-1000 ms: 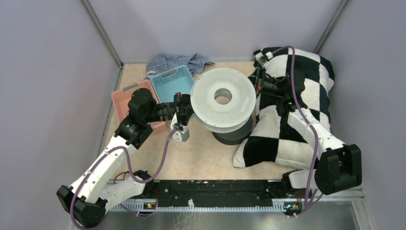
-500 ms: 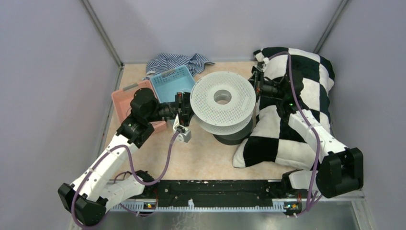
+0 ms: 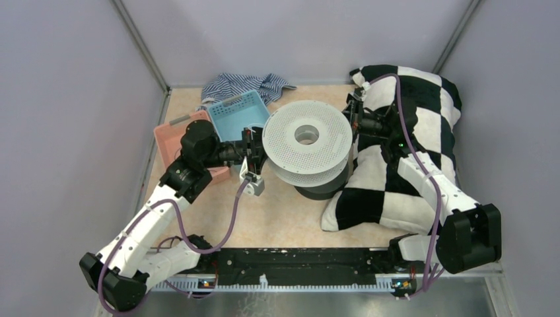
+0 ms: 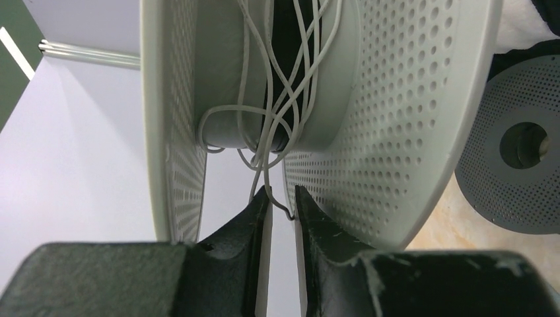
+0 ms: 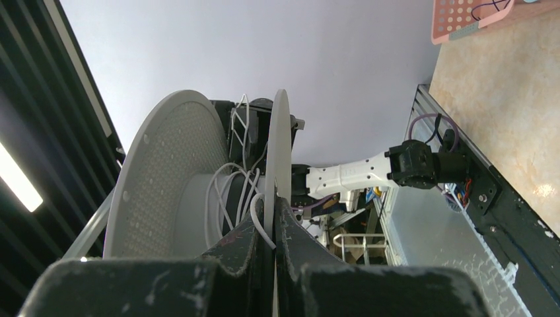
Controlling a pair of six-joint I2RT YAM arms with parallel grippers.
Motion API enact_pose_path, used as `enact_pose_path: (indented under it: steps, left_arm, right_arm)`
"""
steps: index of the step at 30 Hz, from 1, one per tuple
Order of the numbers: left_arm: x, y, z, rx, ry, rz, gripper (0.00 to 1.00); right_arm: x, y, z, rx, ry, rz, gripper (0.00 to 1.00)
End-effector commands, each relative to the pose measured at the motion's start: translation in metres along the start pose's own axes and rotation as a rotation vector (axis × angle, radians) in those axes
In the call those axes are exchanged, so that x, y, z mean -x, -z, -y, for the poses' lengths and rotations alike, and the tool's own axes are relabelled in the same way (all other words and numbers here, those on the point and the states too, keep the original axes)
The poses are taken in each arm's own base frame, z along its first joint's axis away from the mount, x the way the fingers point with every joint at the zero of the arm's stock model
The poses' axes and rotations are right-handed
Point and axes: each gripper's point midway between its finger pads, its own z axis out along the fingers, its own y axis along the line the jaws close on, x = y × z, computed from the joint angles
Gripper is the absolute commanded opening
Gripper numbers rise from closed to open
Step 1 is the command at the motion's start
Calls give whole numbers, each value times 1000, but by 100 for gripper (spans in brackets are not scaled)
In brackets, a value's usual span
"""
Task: Wrap the cables
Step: Place the cable reel at the corner of the board.
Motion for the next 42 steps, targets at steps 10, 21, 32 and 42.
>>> enact_pose_path:
  steps: [10, 21, 32, 42]
  left_arm:
    - [2, 6, 15, -64, 73, -27, 38]
    - [4, 12, 22, -101, 95, -52, 98]
    - [4, 15, 24, -98, 98, -64, 99]
    - [-1, 23, 22, -80, 89, -125, 99]
  right_arm:
    - [-13, 1, -33, 69, 54, 2, 0]
    - [-11, 0, -33, 68, 56, 10, 0]
    - [-9, -1, -34, 61, 59, 16, 0]
    - [-5, -2, -28, 55, 44, 27, 0]
